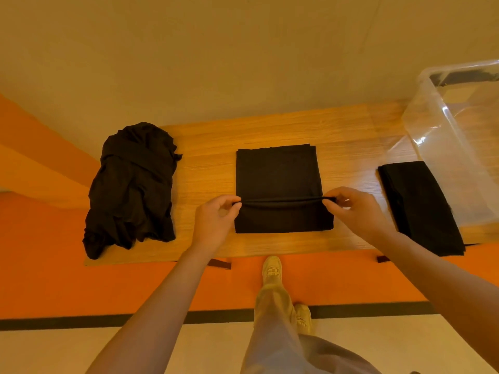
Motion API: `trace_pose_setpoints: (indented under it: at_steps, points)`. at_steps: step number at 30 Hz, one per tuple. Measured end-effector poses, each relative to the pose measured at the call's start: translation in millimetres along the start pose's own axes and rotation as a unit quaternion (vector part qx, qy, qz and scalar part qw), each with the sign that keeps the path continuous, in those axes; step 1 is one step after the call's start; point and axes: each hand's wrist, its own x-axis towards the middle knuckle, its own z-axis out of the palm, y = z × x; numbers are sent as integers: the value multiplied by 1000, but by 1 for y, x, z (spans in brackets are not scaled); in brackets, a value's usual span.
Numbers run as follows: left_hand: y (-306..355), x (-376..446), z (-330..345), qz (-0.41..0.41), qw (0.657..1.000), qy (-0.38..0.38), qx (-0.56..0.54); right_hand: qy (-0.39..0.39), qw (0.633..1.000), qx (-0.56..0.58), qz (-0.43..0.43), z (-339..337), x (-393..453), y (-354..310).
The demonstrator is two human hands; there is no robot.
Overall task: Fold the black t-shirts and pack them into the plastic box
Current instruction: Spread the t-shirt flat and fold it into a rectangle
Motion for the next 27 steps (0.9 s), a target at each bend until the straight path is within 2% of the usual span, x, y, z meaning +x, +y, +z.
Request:
trace_pose_setpoints:
  at_steps: [9,17,20,22,25,27]
  points:
    - [-14,63,26,-52,996,-15,67,15,994,-43,96,14,55,1]
    - [-26,77,29,-63,996,-26,64,13,993,-49,105,17,69,2]
    - [-29,75,33,-55,996,-27,70,15,990,-95,103,23,69,8]
    - [-31,73,35,-16,993,2,115,43,982,-167,78,26,67,11]
    - [-29,63,41,98,968,67,220,103,952,-285,-51,37,57,9]
    - [-17,52,53,168,957,27,237,85,946,-290,-117,54,48,4]
